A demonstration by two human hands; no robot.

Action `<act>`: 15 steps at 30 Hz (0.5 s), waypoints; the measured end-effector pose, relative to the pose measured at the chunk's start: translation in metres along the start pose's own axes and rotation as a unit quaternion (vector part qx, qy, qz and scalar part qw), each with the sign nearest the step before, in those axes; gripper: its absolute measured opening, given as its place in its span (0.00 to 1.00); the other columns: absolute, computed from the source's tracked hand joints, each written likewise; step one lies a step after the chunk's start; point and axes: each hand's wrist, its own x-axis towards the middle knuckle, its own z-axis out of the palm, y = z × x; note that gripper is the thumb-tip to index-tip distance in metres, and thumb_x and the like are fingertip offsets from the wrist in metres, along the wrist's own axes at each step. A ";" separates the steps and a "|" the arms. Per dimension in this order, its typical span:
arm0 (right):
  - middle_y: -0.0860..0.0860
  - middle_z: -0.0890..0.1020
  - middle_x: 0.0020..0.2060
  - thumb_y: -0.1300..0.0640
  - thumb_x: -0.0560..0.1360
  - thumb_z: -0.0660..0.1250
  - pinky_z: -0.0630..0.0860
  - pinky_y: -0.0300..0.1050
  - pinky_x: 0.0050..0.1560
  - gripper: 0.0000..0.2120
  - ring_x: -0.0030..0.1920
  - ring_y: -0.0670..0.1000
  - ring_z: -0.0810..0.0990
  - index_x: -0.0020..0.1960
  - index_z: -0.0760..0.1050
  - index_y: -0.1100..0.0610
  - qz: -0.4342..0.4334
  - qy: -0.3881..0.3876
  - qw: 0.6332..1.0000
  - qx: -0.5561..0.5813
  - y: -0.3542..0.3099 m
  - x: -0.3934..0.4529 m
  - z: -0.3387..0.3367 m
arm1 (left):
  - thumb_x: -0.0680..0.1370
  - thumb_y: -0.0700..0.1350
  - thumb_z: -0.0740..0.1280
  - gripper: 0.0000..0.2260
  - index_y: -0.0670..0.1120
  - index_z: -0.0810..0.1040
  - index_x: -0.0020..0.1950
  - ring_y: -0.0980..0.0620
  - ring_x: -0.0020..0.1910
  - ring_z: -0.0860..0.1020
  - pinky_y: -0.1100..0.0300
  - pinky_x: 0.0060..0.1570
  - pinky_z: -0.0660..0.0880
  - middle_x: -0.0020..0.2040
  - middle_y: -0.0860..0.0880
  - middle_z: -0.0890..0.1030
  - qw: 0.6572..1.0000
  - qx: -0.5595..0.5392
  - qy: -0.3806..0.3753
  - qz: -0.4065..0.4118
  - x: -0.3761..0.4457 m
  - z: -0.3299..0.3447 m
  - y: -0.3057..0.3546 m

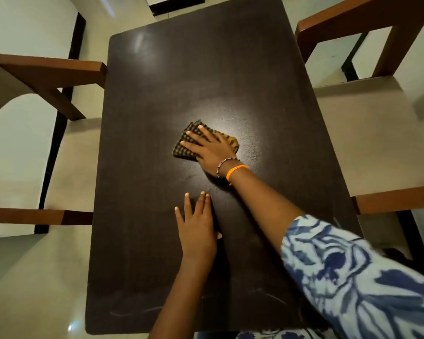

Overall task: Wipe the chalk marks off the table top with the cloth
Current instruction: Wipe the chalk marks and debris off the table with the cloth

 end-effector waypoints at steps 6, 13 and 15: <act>0.47 0.52 0.77 0.56 0.78 0.57 0.53 0.59 0.72 0.27 0.76 0.56 0.47 0.75 0.54 0.44 0.198 0.063 0.978 0.016 0.119 -0.060 -0.036 | 0.75 0.46 0.68 0.40 0.46 0.45 0.77 0.42 0.76 0.39 0.43 0.74 0.42 0.79 0.50 0.47 1.000 -0.005 0.009 -0.004 -0.001 0.003 0.001; 0.49 0.53 0.77 0.57 0.77 0.59 0.49 0.62 0.72 0.28 0.76 0.58 0.46 0.75 0.55 0.45 0.393 0.133 0.909 0.042 0.122 -0.115 -0.028 | 0.75 0.45 0.67 0.38 0.43 0.46 0.77 0.41 0.76 0.40 0.43 0.74 0.41 0.78 0.48 0.49 1.000 0.001 0.030 0.005 0.000 0.007 0.003; 0.49 0.52 0.77 0.57 0.77 0.59 0.49 0.64 0.71 0.29 0.76 0.57 0.45 0.75 0.54 0.45 0.377 0.132 0.916 0.040 0.084 -0.110 -0.018 | 0.75 0.45 0.67 0.38 0.44 0.46 0.77 0.41 0.77 0.41 0.43 0.74 0.40 0.78 0.48 0.49 0.999 -0.017 0.040 0.005 0.000 0.010 0.000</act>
